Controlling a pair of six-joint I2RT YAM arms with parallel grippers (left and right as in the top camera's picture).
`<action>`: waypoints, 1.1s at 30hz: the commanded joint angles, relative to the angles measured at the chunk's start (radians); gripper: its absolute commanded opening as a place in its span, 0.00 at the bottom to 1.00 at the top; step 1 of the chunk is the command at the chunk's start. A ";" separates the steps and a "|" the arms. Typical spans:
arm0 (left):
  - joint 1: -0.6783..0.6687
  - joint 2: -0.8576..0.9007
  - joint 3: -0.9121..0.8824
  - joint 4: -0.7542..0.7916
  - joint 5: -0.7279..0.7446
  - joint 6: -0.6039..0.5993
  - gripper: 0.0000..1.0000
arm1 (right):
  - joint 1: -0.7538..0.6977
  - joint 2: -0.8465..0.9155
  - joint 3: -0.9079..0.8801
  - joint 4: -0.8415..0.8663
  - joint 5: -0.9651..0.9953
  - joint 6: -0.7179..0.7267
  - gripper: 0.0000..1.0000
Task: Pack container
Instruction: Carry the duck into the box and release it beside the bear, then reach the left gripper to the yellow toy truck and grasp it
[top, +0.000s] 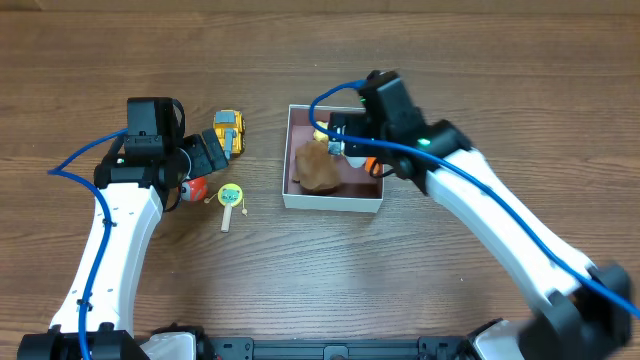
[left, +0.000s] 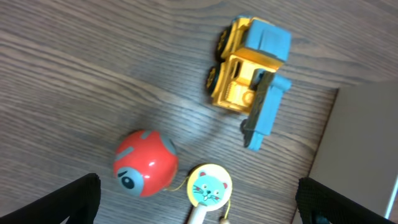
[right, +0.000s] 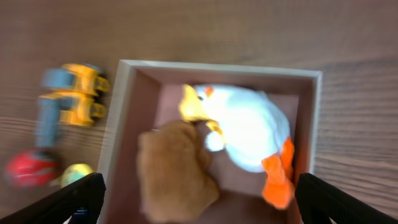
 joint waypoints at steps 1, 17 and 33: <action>-0.006 0.004 0.023 -0.007 0.096 -0.006 1.00 | -0.032 -0.152 0.034 -0.066 -0.010 -0.013 1.00; -0.013 0.038 0.140 -0.053 0.126 0.132 1.00 | -0.290 -0.293 0.031 -0.369 -0.025 0.074 1.00; -0.062 0.633 0.703 -0.367 0.006 0.377 0.91 | -0.294 -0.254 0.031 -0.399 -0.025 0.074 1.00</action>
